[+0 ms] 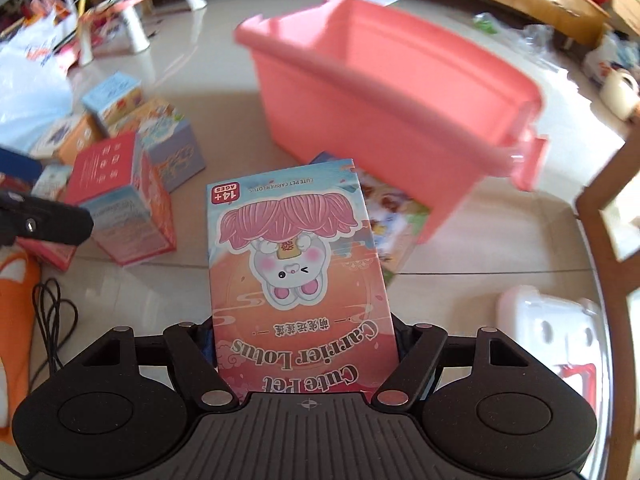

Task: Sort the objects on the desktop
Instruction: 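Close the right gripper on the pink box and lift it, then carry the pink box over the pink bin and lower it inside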

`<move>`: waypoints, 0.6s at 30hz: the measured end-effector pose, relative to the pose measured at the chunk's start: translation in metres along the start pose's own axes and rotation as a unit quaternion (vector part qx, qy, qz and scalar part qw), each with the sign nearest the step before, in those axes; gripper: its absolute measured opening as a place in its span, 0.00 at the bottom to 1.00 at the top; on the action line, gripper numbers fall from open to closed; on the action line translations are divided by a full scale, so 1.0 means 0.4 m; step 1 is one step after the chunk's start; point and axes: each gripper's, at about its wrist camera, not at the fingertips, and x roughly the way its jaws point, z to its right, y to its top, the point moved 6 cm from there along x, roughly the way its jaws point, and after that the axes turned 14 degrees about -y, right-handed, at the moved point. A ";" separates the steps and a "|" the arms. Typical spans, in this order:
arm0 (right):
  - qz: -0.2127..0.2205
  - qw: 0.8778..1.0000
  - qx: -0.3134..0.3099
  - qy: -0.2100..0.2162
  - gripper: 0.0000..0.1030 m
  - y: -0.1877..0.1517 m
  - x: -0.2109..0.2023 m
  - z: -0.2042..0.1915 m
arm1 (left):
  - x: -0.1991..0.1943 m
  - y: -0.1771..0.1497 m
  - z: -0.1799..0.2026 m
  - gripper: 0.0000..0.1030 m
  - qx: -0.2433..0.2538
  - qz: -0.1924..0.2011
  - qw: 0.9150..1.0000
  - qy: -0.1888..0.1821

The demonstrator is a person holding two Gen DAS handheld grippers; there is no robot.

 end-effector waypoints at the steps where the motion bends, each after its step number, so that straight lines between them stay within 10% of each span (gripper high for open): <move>1: 0.003 1.000 0.014 -0.004 0.67 -0.002 -0.019 0.025 | -0.003 0.002 0.006 0.99 0.000 0.002 1.000 0.000; 6: 0.023 0.996 0.087 -0.022 0.67 0.010 -0.101 0.162 | -0.016 0.016 0.037 0.99 0.016 0.013 1.000 -0.004; 18: 0.042 0.982 0.176 -0.049 0.67 0.345 -0.160 0.187 | 0.020 0.027 0.078 0.99 0.033 0.013 0.999 -0.028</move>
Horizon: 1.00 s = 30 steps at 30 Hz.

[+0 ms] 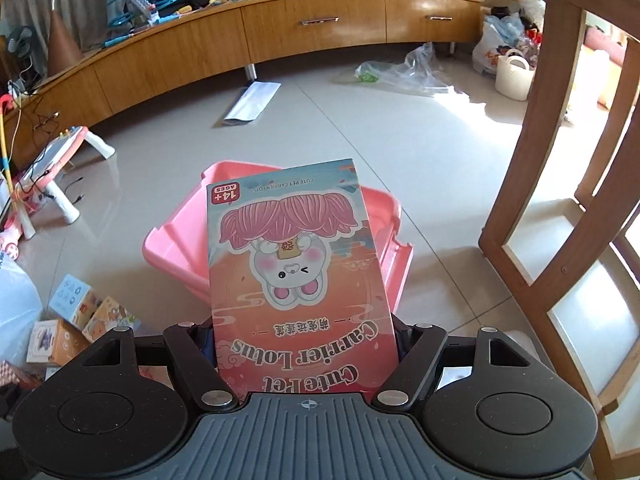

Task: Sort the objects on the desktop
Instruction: 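Carry the pink box over the pink bin and lower it inside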

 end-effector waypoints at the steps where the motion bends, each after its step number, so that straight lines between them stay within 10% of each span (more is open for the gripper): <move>1: -0.004 1.000 0.003 -0.007 0.67 0.023 0.013 -0.013 | 0.004 0.002 0.003 0.99 0.002 0.001 1.000 -0.001; 16: -0.070 0.995 0.067 -0.035 0.67 0.189 0.316 -0.102 | 0.060 0.010 -0.044 0.99 -0.013 -0.011 1.000 0.023; 30: -0.114 0.994 0.000 -0.004 0.67 0.142 0.497 -0.368 | 0.092 -0.011 -0.116 0.99 -0.077 -0.018 0.997 0.009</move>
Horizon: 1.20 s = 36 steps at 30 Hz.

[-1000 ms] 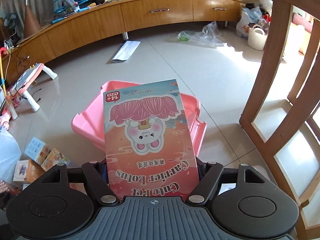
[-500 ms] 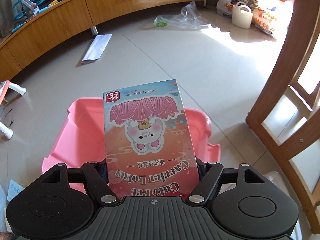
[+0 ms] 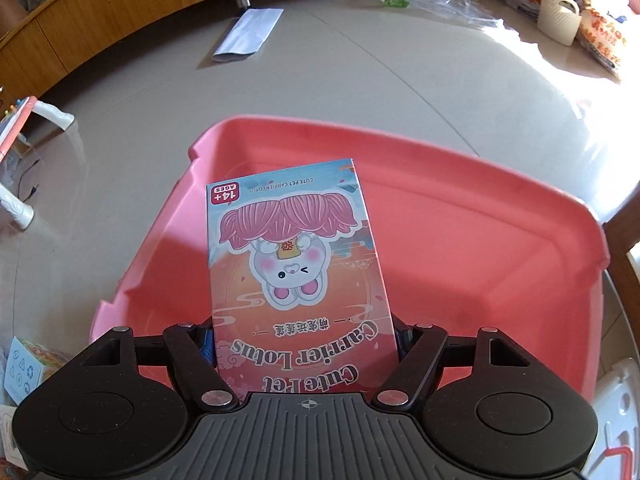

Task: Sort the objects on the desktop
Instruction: 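Carry the pink box over the pink bin and lower it inside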

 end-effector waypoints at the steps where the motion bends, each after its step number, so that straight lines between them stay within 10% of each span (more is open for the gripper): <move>1: -0.007 1.000 0.000 0.005 0.67 -0.006 0.009 -0.010 | 0.001 0.002 0.001 0.99 0.002 -0.003 1.000 -0.001; 36: -0.065 0.994 -0.086 0.023 0.66 -0.197 -0.026 -0.220 | -0.049 -0.014 0.019 0.99 0.018 -0.001 1.000 -0.007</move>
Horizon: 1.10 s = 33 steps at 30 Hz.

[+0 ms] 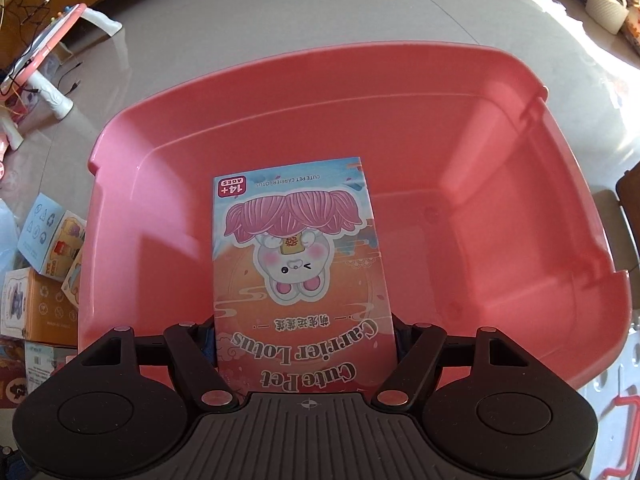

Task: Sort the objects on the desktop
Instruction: 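Carry the pink box over the pink bin and lower it inside, then open the right gripper to release the pink box and withdraw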

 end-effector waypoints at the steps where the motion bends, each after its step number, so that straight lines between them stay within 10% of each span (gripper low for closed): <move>1: -0.001 1.000 -0.002 0.001 0.66 0.007 0.003 -0.008 | 0.002 -0.001 0.005 0.99 0.003 -0.001 1.000 -0.003; 27: -0.061 0.997 -0.050 -0.028 0.67 0.211 0.096 -0.281 | 0.043 -0.007 0.028 0.99 -0.015 -0.004 1.000 -0.004; 33: -0.015 0.998 -0.059 -0.028 0.89 0.205 0.021 -0.262 | 0.041 -0.013 0.027 0.99 -0.022 -0.004 1.000 -0.010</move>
